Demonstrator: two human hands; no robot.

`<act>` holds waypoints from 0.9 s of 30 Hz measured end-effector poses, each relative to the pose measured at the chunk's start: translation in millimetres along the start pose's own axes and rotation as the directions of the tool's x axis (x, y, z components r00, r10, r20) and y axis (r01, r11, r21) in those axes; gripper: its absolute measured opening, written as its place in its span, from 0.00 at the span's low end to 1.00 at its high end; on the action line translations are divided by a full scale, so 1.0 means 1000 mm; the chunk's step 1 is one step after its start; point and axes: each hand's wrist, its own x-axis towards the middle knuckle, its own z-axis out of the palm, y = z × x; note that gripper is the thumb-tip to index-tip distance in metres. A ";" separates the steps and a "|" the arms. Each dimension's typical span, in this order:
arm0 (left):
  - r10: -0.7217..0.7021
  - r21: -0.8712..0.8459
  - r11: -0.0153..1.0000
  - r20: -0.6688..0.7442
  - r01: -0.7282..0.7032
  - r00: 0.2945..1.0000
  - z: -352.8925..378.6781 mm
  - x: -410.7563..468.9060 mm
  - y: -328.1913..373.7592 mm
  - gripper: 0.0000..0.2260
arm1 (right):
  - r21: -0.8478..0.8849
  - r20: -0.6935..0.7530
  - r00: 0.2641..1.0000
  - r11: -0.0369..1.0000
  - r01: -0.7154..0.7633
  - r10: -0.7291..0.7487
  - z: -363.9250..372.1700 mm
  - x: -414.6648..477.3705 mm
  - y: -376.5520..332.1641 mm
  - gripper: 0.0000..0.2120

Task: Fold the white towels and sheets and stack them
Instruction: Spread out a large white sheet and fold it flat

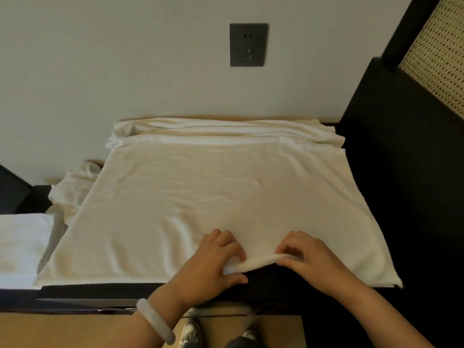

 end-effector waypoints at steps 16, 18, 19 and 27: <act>-0.225 -0.175 0.957 0.047 0.230 0.973 -0.078 0.038 -0.028 0.05 | -0.148 -0.041 0.938 0.926 -0.347 0.345 -0.105 -0.003 0.055 0.17; -0.231 -0.146 0.960 0.078 0.240 0.970 -0.105 0.067 -0.037 0.06 | -0.103 -0.061 0.941 0.935 -0.339 0.334 -0.129 0.020 0.057 0.16; -0.230 -0.121 0.964 0.065 0.236 0.971 -0.118 0.084 -0.042 0.06 | -0.046 -0.094 0.938 0.940 -0.339 0.334 -0.140 0.035 0.057 0.15; -0.337 0.105 0.926 -0.200 0.362 0.920 -0.134 0.186 -0.090 0.13 | 0.133 -0.471 0.788 0.914 -0.382 0.398 -0.154 0.144 0.076 0.09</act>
